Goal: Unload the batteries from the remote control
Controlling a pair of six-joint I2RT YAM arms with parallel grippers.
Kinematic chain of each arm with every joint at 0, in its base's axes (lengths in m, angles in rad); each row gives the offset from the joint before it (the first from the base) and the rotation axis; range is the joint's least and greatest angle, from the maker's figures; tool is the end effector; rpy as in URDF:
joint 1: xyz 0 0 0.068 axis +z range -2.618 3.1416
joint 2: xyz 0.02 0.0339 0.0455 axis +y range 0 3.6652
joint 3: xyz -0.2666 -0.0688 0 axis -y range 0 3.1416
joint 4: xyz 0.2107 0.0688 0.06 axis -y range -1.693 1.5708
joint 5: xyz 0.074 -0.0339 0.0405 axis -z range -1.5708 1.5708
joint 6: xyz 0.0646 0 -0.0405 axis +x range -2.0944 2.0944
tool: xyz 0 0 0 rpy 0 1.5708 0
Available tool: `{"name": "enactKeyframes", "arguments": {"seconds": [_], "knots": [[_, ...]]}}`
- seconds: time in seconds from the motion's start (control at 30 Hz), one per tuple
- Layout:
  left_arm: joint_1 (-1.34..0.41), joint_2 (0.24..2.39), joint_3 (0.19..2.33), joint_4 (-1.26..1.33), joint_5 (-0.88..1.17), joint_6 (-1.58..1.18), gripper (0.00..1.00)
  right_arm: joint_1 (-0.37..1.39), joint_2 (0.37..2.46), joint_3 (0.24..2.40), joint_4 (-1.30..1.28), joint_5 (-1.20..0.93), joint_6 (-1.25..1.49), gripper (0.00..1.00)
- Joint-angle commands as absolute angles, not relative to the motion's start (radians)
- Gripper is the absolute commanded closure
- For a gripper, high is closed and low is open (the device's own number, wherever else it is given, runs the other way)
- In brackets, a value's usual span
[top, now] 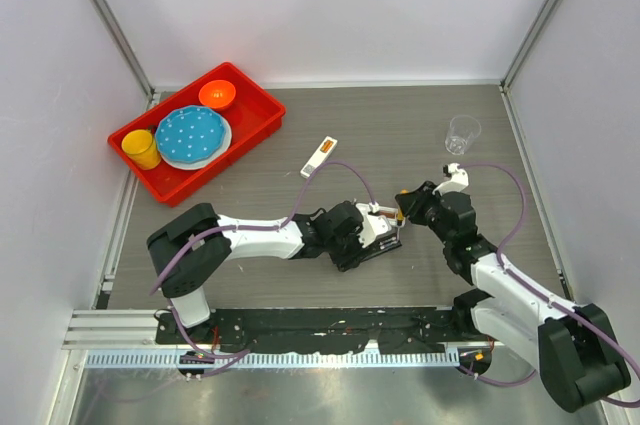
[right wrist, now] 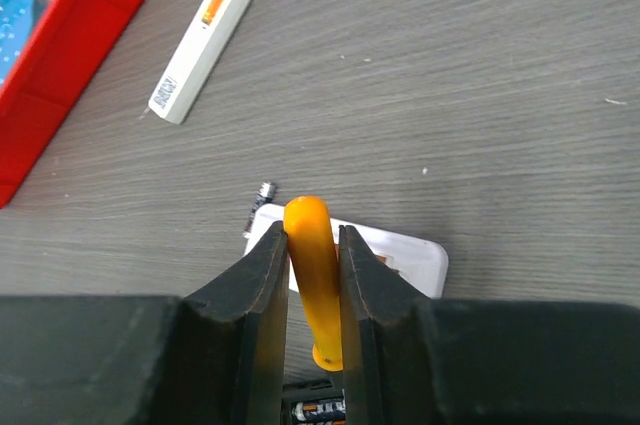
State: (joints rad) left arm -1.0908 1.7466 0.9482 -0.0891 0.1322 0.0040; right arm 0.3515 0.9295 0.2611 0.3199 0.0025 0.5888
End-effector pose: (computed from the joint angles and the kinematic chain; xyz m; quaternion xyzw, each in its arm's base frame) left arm 0.1512 -0.3089 0.1599 0.5082 0.7913 -0.2261 0.2540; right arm 0.1816 0.0664 0.1963 0.0977 0.8131 0.2590 0.5120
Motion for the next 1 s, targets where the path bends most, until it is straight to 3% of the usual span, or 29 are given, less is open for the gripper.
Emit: {"name": "enactKeyframes", "arguments": {"seconds": [0.0,0.97], "knots": [[-1.091,1.799,0.943,-0.124,0.155,-0.028,1.0,0.374,0.891,0.27,0.419,-0.175,0.761,0.99],[-1.085,1.825,0.963,-0.147,0.133,-0.04,1.0,0.374,0.879,0.284,0.422,-0.192,0.793,0.99]]}}
